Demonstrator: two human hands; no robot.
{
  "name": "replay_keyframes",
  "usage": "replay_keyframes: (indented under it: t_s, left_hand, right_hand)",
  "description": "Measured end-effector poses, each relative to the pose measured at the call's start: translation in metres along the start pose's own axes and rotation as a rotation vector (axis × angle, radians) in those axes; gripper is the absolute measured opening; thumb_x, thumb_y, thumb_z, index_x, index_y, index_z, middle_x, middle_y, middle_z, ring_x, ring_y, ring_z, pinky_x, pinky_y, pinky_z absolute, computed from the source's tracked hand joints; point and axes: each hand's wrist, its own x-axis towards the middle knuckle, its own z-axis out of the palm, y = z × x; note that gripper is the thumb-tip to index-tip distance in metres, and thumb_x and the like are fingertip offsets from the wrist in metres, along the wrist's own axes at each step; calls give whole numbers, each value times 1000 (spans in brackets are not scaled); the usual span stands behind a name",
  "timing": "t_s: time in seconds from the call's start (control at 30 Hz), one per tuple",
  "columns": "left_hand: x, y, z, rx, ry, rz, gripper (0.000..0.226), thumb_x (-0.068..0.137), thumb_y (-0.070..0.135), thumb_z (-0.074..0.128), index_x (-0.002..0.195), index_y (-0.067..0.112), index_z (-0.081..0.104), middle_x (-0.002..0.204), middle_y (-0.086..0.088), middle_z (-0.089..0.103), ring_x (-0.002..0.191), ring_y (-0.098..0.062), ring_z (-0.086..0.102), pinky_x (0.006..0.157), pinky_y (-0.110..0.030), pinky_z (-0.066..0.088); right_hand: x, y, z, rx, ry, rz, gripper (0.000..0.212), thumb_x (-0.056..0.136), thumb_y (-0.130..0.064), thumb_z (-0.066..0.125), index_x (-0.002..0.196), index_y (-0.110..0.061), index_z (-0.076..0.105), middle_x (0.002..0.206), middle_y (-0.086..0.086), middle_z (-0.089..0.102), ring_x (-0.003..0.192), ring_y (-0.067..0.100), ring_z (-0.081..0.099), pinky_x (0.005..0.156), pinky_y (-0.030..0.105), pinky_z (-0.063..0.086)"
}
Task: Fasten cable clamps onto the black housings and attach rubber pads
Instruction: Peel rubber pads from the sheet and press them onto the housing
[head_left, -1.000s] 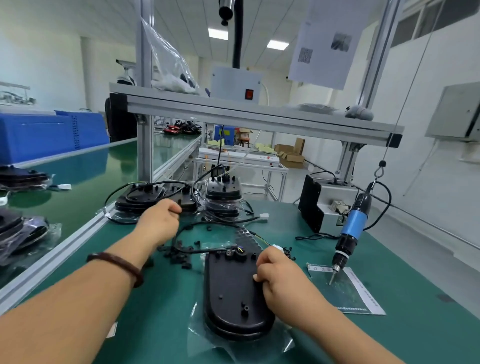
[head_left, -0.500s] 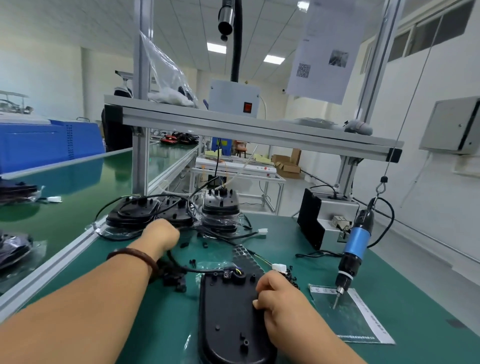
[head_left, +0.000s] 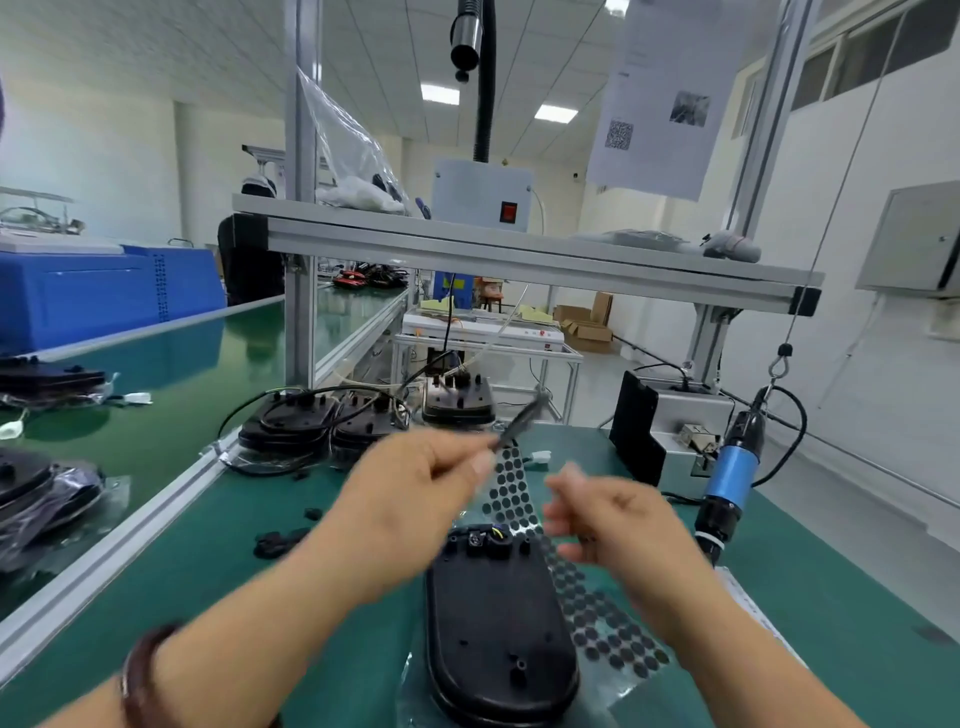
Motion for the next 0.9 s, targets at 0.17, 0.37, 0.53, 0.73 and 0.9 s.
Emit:
replay_keyframes:
  t_s: [0.17,0.37,0.53,0.73,0.9]
  left_hand:
    - [-56,-17,30,329,-162,291,28,90,36,60,118,41,64,85,22,54,77,6,53,73,-5,41]
    - [-33,-20,-5,445,-10,382,45,89,59,42,127,38,56,119,31,47,115,12,40,102,-5,24]
    - [27,-5,-20,778,-266,327,70,93,54,39,147,46,-5,155,24,6,144,-1,3,118,-31,0]
    - [36,-28,-31,352,-369,-122,17,98,34,46,96,41,60,62,9,59,50,-3,58,56,-24,48]
    - [-1,-57,8,-312,165,-579,19,101,12,42,102,17,61,64,-4,52,44,-7,45,44,-22,48]
  right_hand:
    - [12,-35,2,159,147,121,34,90,-38,63,111,-11,63,76,3,74,52,6,56,49,20,39]
    - [7,-14,2,104,160,-77,24,96,-11,56,112,-25,68,61,-7,64,49,2,47,49,12,38]
    - [1,1,5,237,83,-99,28,97,-7,54,100,-26,74,60,-4,58,51,6,44,46,16,36]
    - [12,16,3,186,94,36,15,95,-11,58,100,-19,69,59,-4,61,49,6,44,46,16,36]
    - [14,35,17,15,150,106,11,84,-7,71,75,-14,69,63,-5,64,58,7,54,55,13,43]
